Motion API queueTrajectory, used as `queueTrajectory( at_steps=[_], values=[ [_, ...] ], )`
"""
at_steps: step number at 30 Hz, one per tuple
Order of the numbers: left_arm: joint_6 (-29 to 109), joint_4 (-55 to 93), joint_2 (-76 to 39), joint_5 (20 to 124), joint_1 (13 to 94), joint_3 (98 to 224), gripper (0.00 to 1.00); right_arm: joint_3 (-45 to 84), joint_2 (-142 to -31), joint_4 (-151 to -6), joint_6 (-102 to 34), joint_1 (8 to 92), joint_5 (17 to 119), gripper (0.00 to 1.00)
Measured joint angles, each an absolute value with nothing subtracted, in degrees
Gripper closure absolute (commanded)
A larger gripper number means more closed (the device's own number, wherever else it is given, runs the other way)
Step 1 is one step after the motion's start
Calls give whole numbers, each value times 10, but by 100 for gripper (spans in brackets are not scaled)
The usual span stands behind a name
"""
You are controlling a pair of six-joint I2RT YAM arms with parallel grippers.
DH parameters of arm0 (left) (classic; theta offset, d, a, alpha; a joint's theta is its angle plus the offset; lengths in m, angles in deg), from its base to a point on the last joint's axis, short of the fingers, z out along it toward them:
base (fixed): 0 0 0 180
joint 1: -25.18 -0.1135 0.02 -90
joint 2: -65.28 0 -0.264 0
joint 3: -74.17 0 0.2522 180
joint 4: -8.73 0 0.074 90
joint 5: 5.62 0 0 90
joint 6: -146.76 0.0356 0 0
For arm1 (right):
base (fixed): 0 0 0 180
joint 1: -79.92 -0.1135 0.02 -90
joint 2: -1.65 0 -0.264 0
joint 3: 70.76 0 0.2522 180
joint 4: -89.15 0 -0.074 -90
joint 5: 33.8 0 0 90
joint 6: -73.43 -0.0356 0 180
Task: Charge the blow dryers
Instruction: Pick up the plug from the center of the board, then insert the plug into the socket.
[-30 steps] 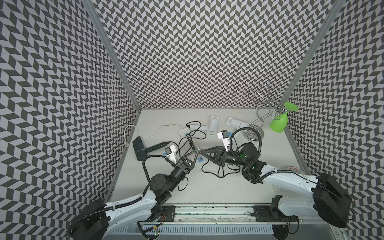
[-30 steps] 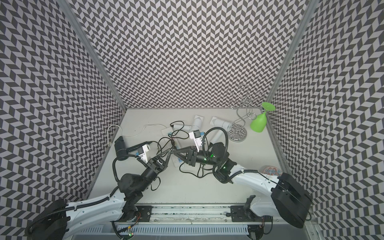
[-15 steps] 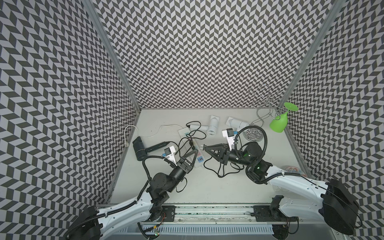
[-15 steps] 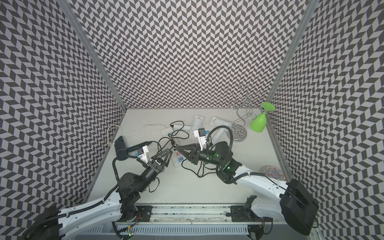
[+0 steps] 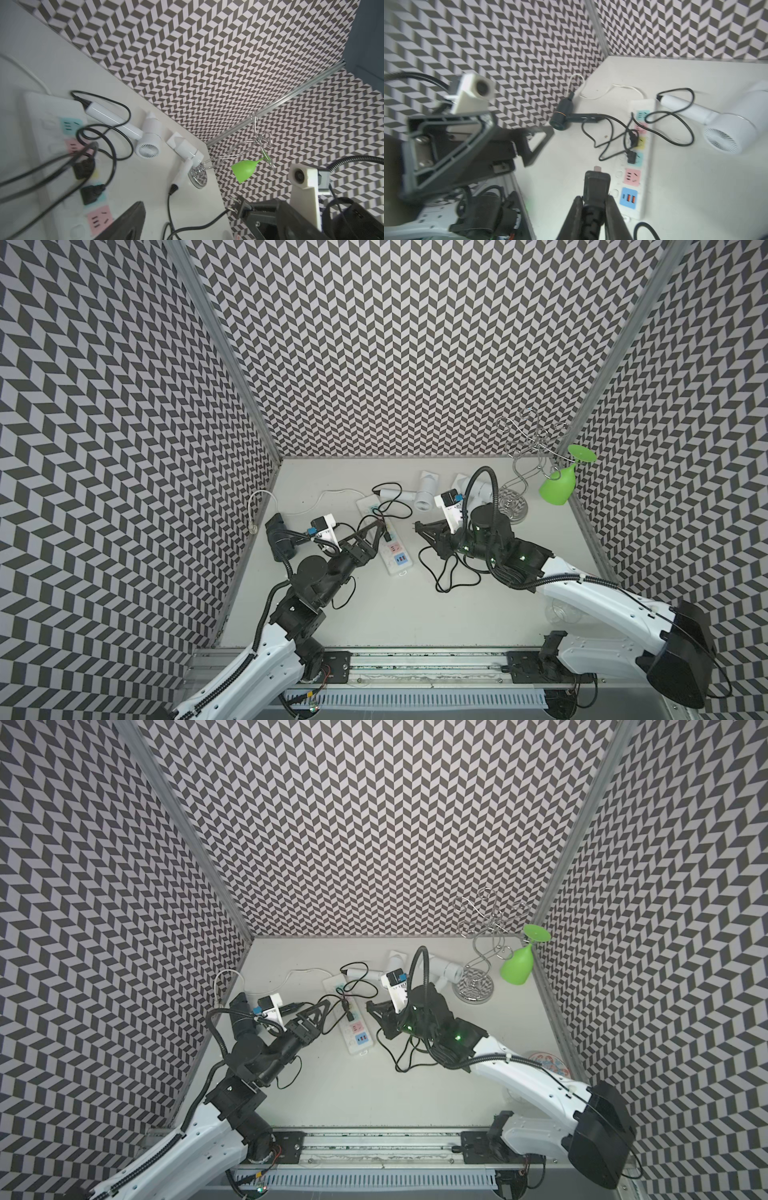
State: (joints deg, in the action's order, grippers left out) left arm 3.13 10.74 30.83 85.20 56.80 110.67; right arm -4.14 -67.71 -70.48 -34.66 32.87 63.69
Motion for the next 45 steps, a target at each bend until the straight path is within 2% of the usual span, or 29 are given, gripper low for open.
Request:
queueTrajectory(
  at_steps=[6, 12, 21, 26, 37, 40, 45],
  values=[
    [91, 146, 289, 800, 512, 1122, 1, -29, -671, -603, -307, 344, 582, 100],
    [98, 109, 258, 774, 500, 1055, 1, 13, -701, -549, -299, 373, 556, 100],
    [139, 76, 286, 794, 500, 1006, 1, 20, -737, -530, -397, 376, 496, 100],
    [152, 75, 317, 815, 499, 996, 1, 64, -754, -515, -429, 377, 514, 100],
    [153, 62, 277, 831, 474, 976, 1, 302, -970, -378, -424, 376, 556, 100],
    [148, 57, 257, 823, 453, 969, 1, 328, -1019, -346, -414, 369, 561, 100],
    [140, 44, 240, 804, 424, 962, 1, 331, -1041, -311, -408, 357, 575, 100]
  ],
)
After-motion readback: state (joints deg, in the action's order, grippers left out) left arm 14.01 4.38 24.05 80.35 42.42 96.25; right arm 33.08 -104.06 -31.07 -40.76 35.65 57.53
